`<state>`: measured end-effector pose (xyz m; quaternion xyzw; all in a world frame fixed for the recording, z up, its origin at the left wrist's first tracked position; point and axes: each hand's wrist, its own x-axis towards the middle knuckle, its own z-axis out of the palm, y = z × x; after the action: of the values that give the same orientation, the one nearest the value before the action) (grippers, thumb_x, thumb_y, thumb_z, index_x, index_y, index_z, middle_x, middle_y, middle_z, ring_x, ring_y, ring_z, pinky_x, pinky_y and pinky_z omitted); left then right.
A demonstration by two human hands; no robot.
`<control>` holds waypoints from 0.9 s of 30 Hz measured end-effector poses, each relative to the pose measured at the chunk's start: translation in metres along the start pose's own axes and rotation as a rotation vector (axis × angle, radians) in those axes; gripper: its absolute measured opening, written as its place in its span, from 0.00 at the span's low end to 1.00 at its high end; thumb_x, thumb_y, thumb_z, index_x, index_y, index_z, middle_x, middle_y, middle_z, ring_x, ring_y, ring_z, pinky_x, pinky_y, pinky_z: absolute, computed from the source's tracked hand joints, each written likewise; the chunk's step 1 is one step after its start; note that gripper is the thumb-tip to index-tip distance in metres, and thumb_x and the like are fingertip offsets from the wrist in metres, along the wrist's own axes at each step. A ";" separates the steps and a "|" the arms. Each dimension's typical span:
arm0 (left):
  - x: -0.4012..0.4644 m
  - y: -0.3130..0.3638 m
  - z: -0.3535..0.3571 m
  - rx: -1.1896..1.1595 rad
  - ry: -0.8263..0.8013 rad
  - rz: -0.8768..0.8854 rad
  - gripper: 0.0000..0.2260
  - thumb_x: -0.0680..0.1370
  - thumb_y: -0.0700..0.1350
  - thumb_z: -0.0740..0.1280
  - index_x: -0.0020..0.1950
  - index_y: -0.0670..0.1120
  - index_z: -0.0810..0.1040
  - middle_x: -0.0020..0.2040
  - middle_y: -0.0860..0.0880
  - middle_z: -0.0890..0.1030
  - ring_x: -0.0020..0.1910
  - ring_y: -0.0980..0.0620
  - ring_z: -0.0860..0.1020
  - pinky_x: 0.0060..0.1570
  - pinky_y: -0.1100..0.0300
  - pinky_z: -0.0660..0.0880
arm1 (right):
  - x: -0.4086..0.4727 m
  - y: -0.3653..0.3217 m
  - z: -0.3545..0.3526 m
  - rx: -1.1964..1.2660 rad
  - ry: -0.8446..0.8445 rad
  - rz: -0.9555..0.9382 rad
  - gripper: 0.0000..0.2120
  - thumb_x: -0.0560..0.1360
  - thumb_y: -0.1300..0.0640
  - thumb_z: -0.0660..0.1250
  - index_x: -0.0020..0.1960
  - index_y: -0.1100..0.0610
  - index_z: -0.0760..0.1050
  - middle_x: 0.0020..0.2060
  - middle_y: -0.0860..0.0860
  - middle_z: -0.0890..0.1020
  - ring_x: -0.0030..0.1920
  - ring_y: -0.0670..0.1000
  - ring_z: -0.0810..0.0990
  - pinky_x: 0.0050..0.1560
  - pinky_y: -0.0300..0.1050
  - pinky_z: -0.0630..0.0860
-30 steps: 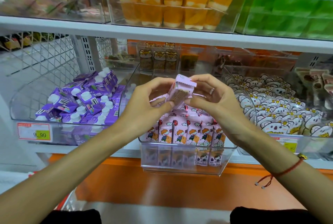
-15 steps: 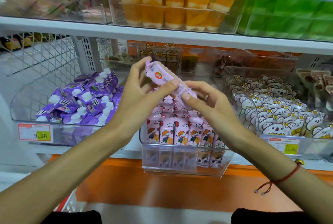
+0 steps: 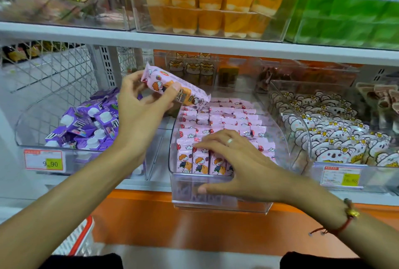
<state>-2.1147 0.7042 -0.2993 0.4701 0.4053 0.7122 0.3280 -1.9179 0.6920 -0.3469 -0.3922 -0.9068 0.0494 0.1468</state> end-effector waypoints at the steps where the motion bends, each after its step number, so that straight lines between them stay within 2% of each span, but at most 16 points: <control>1: -0.001 -0.001 0.000 0.009 -0.001 0.000 0.20 0.73 0.39 0.73 0.60 0.47 0.69 0.52 0.57 0.77 0.42 0.63 0.82 0.41 0.69 0.78 | 0.000 0.000 0.002 -0.029 0.023 -0.009 0.36 0.68 0.30 0.65 0.71 0.42 0.63 0.67 0.43 0.68 0.68 0.44 0.61 0.68 0.46 0.63; 5: 0.000 -0.004 0.001 0.033 -0.022 -0.002 0.20 0.72 0.41 0.74 0.60 0.47 0.70 0.53 0.54 0.79 0.46 0.59 0.83 0.40 0.69 0.78 | -0.004 0.002 0.008 -0.065 0.078 -0.015 0.33 0.70 0.28 0.60 0.70 0.41 0.65 0.68 0.44 0.68 0.68 0.44 0.61 0.67 0.46 0.64; 9: 0.005 -0.007 0.004 0.073 -0.063 -0.001 0.20 0.72 0.44 0.74 0.59 0.45 0.69 0.50 0.51 0.81 0.45 0.59 0.83 0.40 0.69 0.78 | -0.005 0.001 0.008 -0.092 0.090 -0.023 0.33 0.70 0.29 0.61 0.70 0.44 0.68 0.68 0.45 0.70 0.67 0.45 0.62 0.66 0.45 0.63; 12: 0.019 -0.013 0.007 0.150 -0.075 -0.029 0.19 0.74 0.49 0.72 0.57 0.46 0.66 0.51 0.49 0.80 0.50 0.54 0.83 0.45 0.61 0.81 | 0.001 0.000 -0.001 0.003 0.065 0.005 0.28 0.71 0.31 0.62 0.66 0.44 0.73 0.65 0.45 0.72 0.66 0.44 0.64 0.65 0.42 0.64; 13: 0.025 -0.015 0.008 0.196 -0.086 -0.037 0.20 0.75 0.51 0.71 0.58 0.47 0.65 0.53 0.48 0.80 0.52 0.52 0.82 0.48 0.58 0.80 | 0.006 0.002 -0.007 0.087 0.077 0.029 0.24 0.73 0.34 0.62 0.63 0.45 0.75 0.63 0.45 0.74 0.65 0.43 0.66 0.65 0.42 0.65; 15: 0.039 -0.019 0.009 0.267 -0.125 -0.051 0.19 0.77 0.53 0.67 0.59 0.47 0.62 0.57 0.47 0.78 0.56 0.50 0.80 0.48 0.59 0.80 | 0.022 0.011 -0.019 0.181 0.151 0.080 0.16 0.77 0.43 0.62 0.60 0.49 0.77 0.60 0.46 0.77 0.62 0.46 0.70 0.62 0.43 0.67; 17: 0.049 -0.024 0.011 0.292 -0.172 -0.079 0.17 0.79 0.53 0.64 0.58 0.46 0.60 0.59 0.45 0.78 0.57 0.49 0.79 0.47 0.61 0.80 | 0.047 0.026 -0.027 0.097 0.175 0.171 0.13 0.79 0.52 0.61 0.62 0.51 0.76 0.61 0.50 0.77 0.63 0.51 0.70 0.59 0.44 0.66; 19: 0.058 -0.030 0.015 0.310 -0.196 -0.117 0.17 0.80 0.53 0.62 0.59 0.43 0.62 0.59 0.42 0.79 0.57 0.46 0.79 0.56 0.52 0.78 | 0.074 0.041 -0.028 -0.033 0.092 0.265 0.16 0.80 0.56 0.58 0.66 0.55 0.74 0.64 0.55 0.75 0.64 0.55 0.69 0.58 0.44 0.67; 21: 0.065 -0.034 0.019 0.352 -0.199 -0.144 0.18 0.80 0.53 0.62 0.60 0.39 0.66 0.57 0.40 0.79 0.57 0.42 0.79 0.62 0.44 0.73 | 0.099 0.050 -0.020 -0.147 -0.019 0.315 0.17 0.80 0.57 0.55 0.65 0.58 0.73 0.64 0.59 0.75 0.62 0.59 0.72 0.59 0.47 0.72; 23: 0.069 -0.037 0.022 0.365 -0.194 -0.166 0.18 0.80 0.52 0.63 0.60 0.39 0.70 0.56 0.40 0.80 0.57 0.41 0.78 0.62 0.43 0.72 | 0.115 0.055 -0.011 -0.243 -0.097 0.353 0.17 0.80 0.55 0.53 0.64 0.60 0.73 0.63 0.60 0.74 0.62 0.60 0.72 0.60 0.52 0.71; 25: 0.073 -0.038 0.023 0.368 -0.189 -0.173 0.17 0.79 0.51 0.64 0.60 0.39 0.71 0.56 0.39 0.80 0.57 0.40 0.78 0.61 0.42 0.73 | 0.125 0.058 -0.007 -0.299 -0.144 0.377 0.20 0.81 0.52 0.51 0.66 0.60 0.71 0.66 0.60 0.70 0.67 0.61 0.66 0.66 0.56 0.65; 27: 0.075 -0.039 0.023 0.372 -0.182 -0.174 0.16 0.79 0.49 0.65 0.60 0.38 0.71 0.57 0.38 0.79 0.56 0.40 0.79 0.60 0.42 0.74 | 0.128 0.058 -0.006 -0.326 -0.164 0.380 0.21 0.81 0.50 0.50 0.67 0.59 0.71 0.68 0.60 0.68 0.68 0.61 0.63 0.67 0.57 0.61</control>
<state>-2.1160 0.7923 -0.2985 0.5482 0.5374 0.5487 0.3311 -1.9590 0.8250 -0.3236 -0.5686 -0.8217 -0.0392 -0.0045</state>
